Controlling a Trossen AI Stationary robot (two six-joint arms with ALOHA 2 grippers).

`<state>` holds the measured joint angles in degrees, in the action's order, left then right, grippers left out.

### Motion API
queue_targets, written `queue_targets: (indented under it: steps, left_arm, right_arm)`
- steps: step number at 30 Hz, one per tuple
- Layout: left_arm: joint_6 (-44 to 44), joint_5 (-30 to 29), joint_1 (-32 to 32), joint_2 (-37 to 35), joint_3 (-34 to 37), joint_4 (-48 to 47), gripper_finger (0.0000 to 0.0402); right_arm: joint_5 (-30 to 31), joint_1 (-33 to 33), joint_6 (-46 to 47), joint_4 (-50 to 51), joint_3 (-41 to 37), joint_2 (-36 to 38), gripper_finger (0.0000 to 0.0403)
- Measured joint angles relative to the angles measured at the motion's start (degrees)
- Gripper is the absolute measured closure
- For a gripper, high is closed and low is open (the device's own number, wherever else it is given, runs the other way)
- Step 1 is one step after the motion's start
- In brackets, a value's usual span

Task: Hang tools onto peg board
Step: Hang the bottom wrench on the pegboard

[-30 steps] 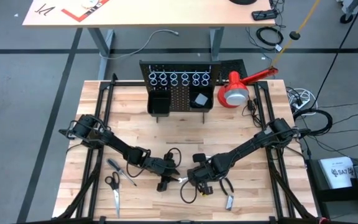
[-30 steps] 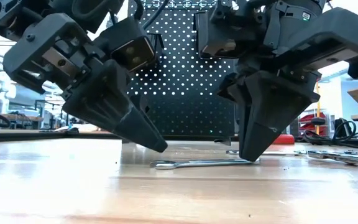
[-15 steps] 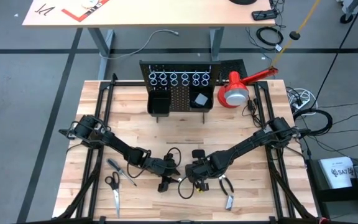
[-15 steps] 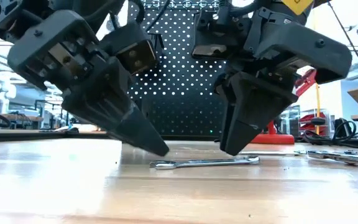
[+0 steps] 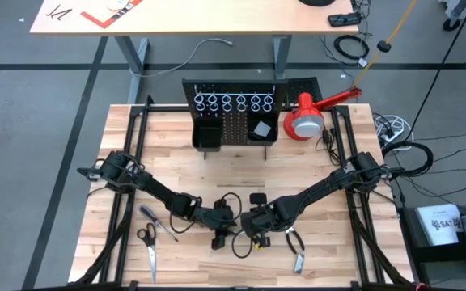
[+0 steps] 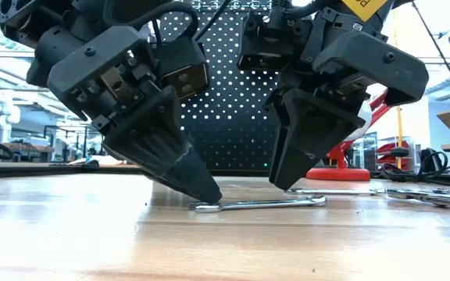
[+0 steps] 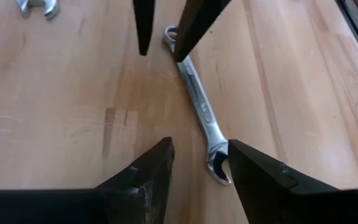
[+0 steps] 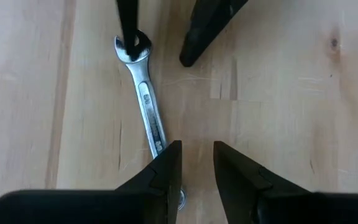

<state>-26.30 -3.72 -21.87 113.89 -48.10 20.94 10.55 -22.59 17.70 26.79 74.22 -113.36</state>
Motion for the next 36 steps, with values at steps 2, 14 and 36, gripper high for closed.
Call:
queue_targets:
  steps: [2,14,36]
  left_arm:
    - [-0.07,-0.33,0.00,0.00,0.00,-0.06,0.0252]
    - [1.34,1.58,-1.21,-3.19,0.12,1.25,0.0247]
    - [-1.87,-3.58,-2.67,-1.06,-0.92,-1.41,0.0173]
  right_arm:
    - [0.00,0.00,-0.06,0.03,0.00,0.07,0.0314]
    - [0.76,-0.02,-1.03,0.37,0.09,3.95,0.0314]
    - [1.79,-0.39,-4.90,1.42,0.09,6.99,0.0277]
